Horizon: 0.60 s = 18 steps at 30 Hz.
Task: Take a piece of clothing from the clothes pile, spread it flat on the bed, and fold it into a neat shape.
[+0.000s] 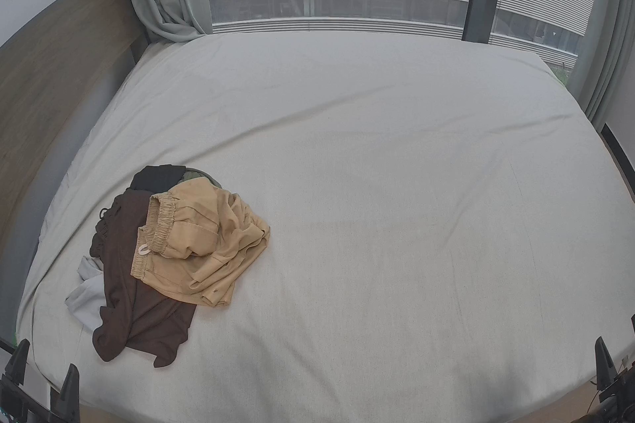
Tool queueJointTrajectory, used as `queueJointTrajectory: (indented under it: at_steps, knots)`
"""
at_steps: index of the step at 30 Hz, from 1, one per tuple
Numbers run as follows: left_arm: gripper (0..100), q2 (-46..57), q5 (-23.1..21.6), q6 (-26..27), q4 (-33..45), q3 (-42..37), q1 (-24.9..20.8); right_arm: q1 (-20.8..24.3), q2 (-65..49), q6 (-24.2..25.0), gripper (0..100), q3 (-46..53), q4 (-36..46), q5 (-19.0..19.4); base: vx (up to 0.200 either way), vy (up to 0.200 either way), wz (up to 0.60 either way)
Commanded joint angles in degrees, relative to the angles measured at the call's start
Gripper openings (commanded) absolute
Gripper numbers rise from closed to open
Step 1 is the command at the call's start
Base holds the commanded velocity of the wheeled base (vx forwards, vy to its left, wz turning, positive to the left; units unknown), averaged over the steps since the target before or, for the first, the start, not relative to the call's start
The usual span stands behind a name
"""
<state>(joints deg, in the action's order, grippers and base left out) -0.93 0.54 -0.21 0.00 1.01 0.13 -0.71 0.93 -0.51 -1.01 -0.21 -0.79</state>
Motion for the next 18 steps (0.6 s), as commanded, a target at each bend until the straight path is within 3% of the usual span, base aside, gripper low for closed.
queueJointTrajectory:
  at_steps: [1,18]
  knots:
    - [100,0.9,0.0,-0.4,0.0,-1.0,0.0,0.0,-0.9,0.1,100,1.0,-0.1,0.0,0.000,0.000,0.00]
    - [100,0.8,0.0,-1.3,-0.3,-1.0,0.0,0.0,-0.9,0.4,100,1.0,0.0,-0.1,0.000,0.000,0.00]
